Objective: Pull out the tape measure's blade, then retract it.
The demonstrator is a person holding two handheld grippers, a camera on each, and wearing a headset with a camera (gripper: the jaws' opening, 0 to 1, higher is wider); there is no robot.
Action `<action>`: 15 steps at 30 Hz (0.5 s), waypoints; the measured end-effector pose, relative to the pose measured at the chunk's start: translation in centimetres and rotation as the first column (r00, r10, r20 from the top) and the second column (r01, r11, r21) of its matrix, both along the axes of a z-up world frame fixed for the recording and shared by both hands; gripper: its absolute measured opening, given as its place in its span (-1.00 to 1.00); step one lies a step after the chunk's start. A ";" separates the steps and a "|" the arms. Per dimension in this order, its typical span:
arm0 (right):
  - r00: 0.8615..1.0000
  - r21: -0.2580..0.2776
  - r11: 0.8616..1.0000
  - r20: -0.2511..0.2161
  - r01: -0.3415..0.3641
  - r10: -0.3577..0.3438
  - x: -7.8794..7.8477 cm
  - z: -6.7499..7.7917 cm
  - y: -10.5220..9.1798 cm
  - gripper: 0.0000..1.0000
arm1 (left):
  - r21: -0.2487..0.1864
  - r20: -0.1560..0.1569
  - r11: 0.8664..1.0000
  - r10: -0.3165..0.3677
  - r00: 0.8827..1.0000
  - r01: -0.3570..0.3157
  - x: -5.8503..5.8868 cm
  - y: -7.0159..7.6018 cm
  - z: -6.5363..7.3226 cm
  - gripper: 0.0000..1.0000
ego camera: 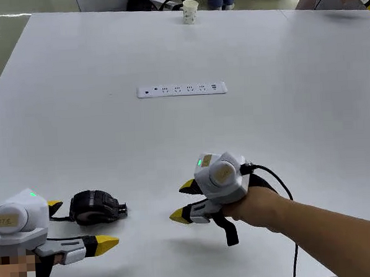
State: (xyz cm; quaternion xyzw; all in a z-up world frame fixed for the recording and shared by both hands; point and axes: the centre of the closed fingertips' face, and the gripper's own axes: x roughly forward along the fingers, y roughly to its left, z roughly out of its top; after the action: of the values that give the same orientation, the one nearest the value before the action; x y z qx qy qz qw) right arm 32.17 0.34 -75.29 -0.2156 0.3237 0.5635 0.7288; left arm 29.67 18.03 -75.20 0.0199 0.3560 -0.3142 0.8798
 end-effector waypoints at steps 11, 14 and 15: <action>0.997 -0.009 0.997 -0.013 0.076 -0.076 -1.2 0.4 -7.3 0.11 | 0.011 -0.036 0.997 -0.073 0.997 0.074 -2.4 1.0 0.6 0.98; 0.993 0.003 0.993 -0.007 0.121 -0.121 -1.4 0.7 -9.2 0.25 | 0.040 -0.027 0.996 -0.076 0.997 0.077 -2.8 2.0 0.5 0.98; 0.991 0.001 0.991 -0.009 0.137 -0.137 -1.4 0.7 -10.0 0.29 | 0.039 -0.026 0.996 -0.075 0.997 0.076 -2.9 2.3 0.6 0.98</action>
State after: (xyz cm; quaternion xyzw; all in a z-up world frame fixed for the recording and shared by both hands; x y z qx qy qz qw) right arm 30.79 -9.67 -74.55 -0.1898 0.3404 0.5134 0.7645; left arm 26.78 20.36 -74.63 0.0473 0.3723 -0.3402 0.8622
